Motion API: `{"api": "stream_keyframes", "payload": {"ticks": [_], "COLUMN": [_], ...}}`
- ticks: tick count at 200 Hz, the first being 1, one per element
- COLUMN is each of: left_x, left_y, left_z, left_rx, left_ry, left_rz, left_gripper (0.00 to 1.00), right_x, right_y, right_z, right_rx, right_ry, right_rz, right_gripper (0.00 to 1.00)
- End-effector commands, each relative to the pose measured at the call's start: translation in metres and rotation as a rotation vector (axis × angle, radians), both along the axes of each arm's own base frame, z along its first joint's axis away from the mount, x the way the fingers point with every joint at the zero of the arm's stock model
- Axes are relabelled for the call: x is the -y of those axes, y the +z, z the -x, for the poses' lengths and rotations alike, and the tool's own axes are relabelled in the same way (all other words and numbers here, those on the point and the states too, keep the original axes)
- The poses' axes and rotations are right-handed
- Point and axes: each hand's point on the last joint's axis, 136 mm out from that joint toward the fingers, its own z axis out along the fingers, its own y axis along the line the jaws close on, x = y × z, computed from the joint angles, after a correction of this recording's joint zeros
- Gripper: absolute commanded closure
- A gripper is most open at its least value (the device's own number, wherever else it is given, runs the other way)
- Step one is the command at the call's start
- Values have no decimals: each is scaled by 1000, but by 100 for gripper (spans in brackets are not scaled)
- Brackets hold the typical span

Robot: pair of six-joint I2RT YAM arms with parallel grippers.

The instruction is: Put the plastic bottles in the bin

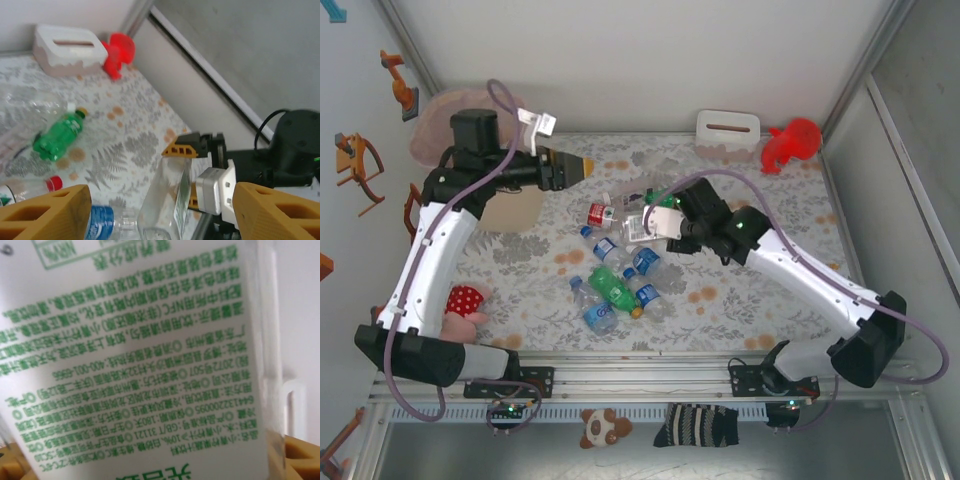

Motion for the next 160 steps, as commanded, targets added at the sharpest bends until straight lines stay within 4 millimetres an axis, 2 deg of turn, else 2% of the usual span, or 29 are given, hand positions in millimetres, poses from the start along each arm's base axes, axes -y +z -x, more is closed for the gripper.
{"api": "stream_keyframes", "payload": {"ticks": [1, 54, 91, 124, 142, 160], "left_x": [11, 37, 55, 65, 69, 70], "left_y": [-27, -65, -85, -98, -99, -99], "left_z": [26, 62, 84, 92, 93, 94], "left_rx": [-12, -61, -86, -101, -96, -90], "left_ry": [-123, -299, -419, -476, -497, -508], "left_rz": [-127, -282, -369, -424, -432, -438], "left_gripper": [26, 27, 27, 31, 36, 36], "right_x": [-1, -20, -32, -40, -42, -41], "right_y": [32, 60, 77, 86, 87, 86], "right_z": [0, 14, 17, 23, 23, 22], "right_rx": [217, 497, 591, 621, 629, 628], "right_ry": [122, 316, 358, 385, 387, 384], "right_rz": [142, 266, 298, 299, 307, 313], "right_gripper": [59, 66, 68, 68, 68, 69]}}
